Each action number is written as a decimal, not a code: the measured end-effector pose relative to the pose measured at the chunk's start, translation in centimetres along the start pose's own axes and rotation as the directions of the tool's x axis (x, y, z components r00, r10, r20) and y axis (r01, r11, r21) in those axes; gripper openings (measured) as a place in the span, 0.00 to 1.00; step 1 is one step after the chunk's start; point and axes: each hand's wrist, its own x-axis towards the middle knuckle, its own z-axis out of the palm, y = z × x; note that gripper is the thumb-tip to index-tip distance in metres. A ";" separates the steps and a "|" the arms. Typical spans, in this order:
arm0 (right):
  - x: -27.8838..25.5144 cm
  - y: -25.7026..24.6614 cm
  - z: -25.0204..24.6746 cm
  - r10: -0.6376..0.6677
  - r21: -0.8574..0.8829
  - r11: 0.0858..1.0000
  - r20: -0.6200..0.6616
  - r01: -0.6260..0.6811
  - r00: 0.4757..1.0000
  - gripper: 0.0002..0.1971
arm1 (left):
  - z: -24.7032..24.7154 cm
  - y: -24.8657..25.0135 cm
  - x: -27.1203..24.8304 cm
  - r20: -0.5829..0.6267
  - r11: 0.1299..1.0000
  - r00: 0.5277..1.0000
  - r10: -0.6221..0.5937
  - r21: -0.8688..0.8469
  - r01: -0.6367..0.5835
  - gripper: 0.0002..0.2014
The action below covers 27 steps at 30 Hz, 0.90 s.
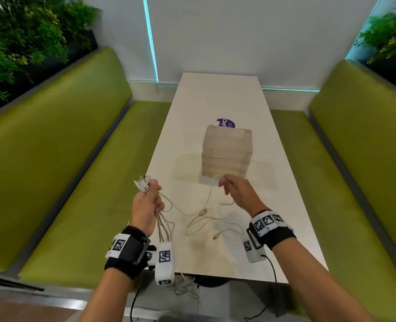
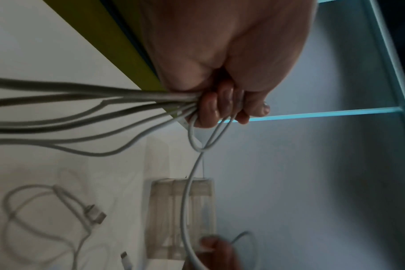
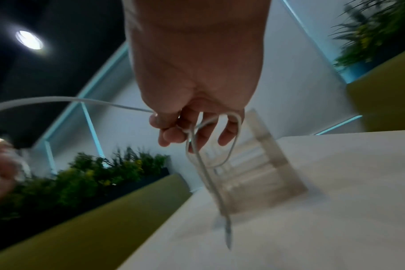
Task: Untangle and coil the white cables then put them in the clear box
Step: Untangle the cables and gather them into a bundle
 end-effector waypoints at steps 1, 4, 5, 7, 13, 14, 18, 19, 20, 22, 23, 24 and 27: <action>0.0 -1.1 0.1 -0.045 0.018 0.999 0.012 0.045 0.999 0.11 | 0.5 -0.5 -0.1 0.026 0.999 1.000 -0.003 0.040 0.002 0.13; 0.0 -3.9 0.8 -0.192 -0.117 0.974 0.037 0.195 0.981 0.11 | 2.3 -1.4 -0.6 0.113 0.991 0.993 -0.043 0.134 0.028 0.13; 0.0 -4.6 0.9 -0.246 -0.192 0.949 0.044 0.250 0.968 0.11 | 3.0 -1.5 -0.8 0.153 0.986 0.986 -0.062 0.160 0.037 0.14; -0.1 -5.5 1.4 -0.312 -0.338 0.883 0.093 0.325 0.946 0.12 | 4.1 -1.7 -1.3 0.237 0.975 0.966 -0.106 0.217 0.053 0.16; -0.2 -5.6 1.5 -0.293 -0.473 0.809 0.189 0.348 0.937 0.17 | 4.8 -1.1 -1.5 0.236 0.967 0.957 -0.167 0.227 0.112 0.12; -0.1 -5.1 1.4 -0.264 -0.468 0.818 0.212 0.335 0.941 0.13 | 4.6 -0.8 -1.4 0.216 0.974 0.964 -0.154 0.196 0.112 0.13; 0.7 -1.5 0.5 -0.055 -0.511 0.841 0.251 0.181 0.966 0.09 | 3.1 0.9 -0.8 0.145 0.994 0.984 -0.106 0.038 0.102 0.16; 0.8 -0.6 0.3 -0.018 -0.512 0.846 0.251 0.149 0.968 0.09 | 2.5 1.2 -0.6 0.126 0.996 0.988 -0.091 0.021 0.089 0.17; 0.8 0.3 0.2 0.009 -0.503 0.856 0.249 0.121 0.969 0.09 | 2.1 1.6 -0.4 0.114 0.997 0.991 -0.077 0.014 0.076 0.17; 0.8 1.3 0.1 0.030 -0.470 0.879 0.232 0.085 0.972 0.09 | 1.3 1.7 -0.2 0.099 0.998 0.993 -0.057 0.027 0.054 0.17; 0.8 1.5 0.1 0.024 -0.457 0.885 0.223 0.083 0.974 0.09 | 1.0 1.6 -0.2 0.090 0.999 0.995 -0.047 0.028 0.045 0.17; 0.9 1.7 0.1 0.014 -0.444 0.892 0.222 0.088 0.975 0.09 | 0.8 1.5 -0.2 0.074 0.999 0.997 -0.038 0.016 0.037 0.17; 0.8 2.2 -0.1 0.011 -0.325 0.943 0.247 0.072 0.969 0.09 | -0.5 1.6 0.3 -0.029 0.999 0.999 -0.021 -0.050 0.019 0.16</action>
